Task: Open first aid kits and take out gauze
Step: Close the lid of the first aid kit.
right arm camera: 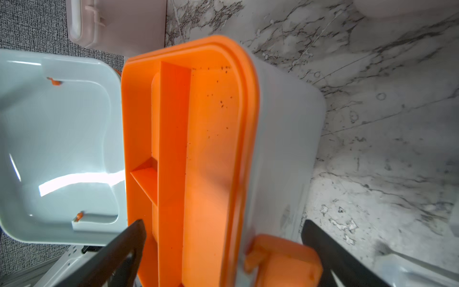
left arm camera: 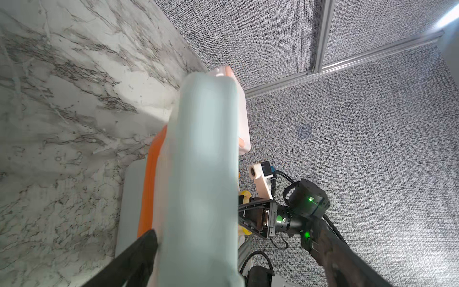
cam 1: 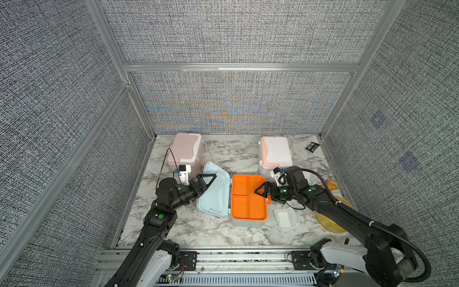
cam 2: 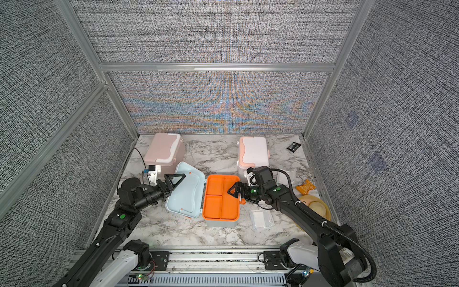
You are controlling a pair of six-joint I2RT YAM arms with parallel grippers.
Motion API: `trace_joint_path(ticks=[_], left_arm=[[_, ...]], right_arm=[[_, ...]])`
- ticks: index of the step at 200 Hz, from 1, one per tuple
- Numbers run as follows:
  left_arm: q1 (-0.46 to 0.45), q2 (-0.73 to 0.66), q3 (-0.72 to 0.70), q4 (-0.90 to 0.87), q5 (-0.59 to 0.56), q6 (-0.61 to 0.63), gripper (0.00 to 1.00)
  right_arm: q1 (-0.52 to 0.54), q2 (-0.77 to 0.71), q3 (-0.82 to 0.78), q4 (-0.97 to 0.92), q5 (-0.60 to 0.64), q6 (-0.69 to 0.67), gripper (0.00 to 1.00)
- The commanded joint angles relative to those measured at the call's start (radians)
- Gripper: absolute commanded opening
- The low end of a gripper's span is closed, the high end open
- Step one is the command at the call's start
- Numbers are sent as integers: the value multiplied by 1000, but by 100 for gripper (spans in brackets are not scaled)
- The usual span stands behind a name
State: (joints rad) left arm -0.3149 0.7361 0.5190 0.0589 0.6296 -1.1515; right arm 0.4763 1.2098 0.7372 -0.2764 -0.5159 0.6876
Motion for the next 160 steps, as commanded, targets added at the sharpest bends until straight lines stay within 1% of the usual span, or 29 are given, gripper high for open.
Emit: trace_joint_path(ticks=[1,45,83,120,136,160], left_arm=[[-23,14,23,76,55,-6,100],[-83,40,70,76,8,29,100],[-87,44,80,68,-22,68,100],[-98,65,108,64,-18,56,100],[-134,96,127,77,-23,56,100],[-216,148,151,101,-59,67,100]], right_arm=[[7,4,-2,100,-63,39,99],[8,9,-3,111,-50,50,99],[7,50,29,84,-50,42,99],[7,51,41,92,-58,45,99],[8,54,49,103,-71,49,99],[9,63,65,108,-79,53,99]])
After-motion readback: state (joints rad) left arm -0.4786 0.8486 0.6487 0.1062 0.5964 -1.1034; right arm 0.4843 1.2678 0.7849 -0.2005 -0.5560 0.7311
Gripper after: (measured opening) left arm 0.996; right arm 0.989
